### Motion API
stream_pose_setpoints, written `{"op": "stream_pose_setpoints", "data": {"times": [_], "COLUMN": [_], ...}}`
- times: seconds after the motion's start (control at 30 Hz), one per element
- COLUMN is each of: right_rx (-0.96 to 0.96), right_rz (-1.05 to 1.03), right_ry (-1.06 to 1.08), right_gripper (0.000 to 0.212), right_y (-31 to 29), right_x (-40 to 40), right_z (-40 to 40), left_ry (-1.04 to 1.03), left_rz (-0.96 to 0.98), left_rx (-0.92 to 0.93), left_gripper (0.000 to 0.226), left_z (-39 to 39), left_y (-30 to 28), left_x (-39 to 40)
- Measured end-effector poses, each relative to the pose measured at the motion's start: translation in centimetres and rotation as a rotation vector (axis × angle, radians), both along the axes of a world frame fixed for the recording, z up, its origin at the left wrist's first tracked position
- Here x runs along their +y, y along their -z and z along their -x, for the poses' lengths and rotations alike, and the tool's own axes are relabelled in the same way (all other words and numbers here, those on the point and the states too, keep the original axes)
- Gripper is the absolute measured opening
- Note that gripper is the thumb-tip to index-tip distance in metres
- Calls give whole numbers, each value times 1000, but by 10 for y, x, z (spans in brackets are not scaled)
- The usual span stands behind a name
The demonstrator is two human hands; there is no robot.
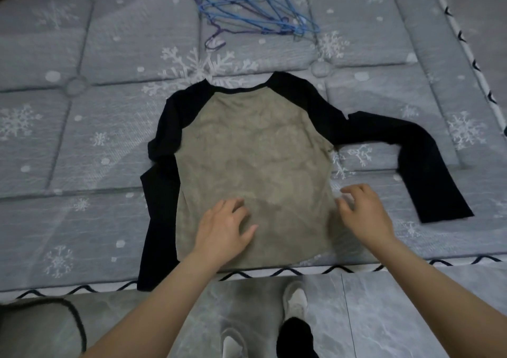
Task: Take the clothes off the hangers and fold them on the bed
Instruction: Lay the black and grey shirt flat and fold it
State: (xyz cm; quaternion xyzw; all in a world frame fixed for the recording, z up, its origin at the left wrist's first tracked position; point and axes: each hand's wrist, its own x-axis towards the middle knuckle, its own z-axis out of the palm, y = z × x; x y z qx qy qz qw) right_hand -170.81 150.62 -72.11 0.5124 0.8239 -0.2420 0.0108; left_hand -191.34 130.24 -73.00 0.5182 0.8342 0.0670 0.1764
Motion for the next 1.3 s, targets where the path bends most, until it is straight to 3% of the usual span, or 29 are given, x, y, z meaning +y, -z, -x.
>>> {"op": "stream_pose_setpoints", "data": {"times": [0.17, 0.47, 0.6, 0.7, 0.83, 0.97, 1.1, 1.17, 1.3], "right_rx": [-26, -186, -293, -310, -195, 81, 304, 375, 549], "right_rz": [35, -101, 51, 203, 433, 504, 574, 648, 907], "right_ry": [131, 311, 432, 462, 410, 400, 427, 436, 552], "right_gripper": [34, 58, 71, 65, 22, 26, 41, 40, 34], "right_y": [3, 5, 11, 14, 16, 4, -16, -34, -70], "right_x": [62, 195, 225, 236, 239, 238, 240, 243, 244], "right_z": [-6, -31, -61, -82, -100, -101, -72, -49, -6], "left_ry": [39, 118, 184, 219, 226, 167, 146, 207, 338], "left_rz": [115, 118, 92, 192, 335, 232, -39, -126, -148], "left_rx": [-78, 20, 52, 35, 13, 45, 1, -125, -527], "left_gripper": [60, 61, 67, 77, 90, 63, 63, 67, 104], "left_z": [-11, -21, -43, -57, -61, -62, -67, -71, -80], "left_y": [-2, 4, 10, 15, 17, 10, -3, -15, -42], "left_x": [68, 213, 255, 278, 291, 306, 322, 329, 330]}}
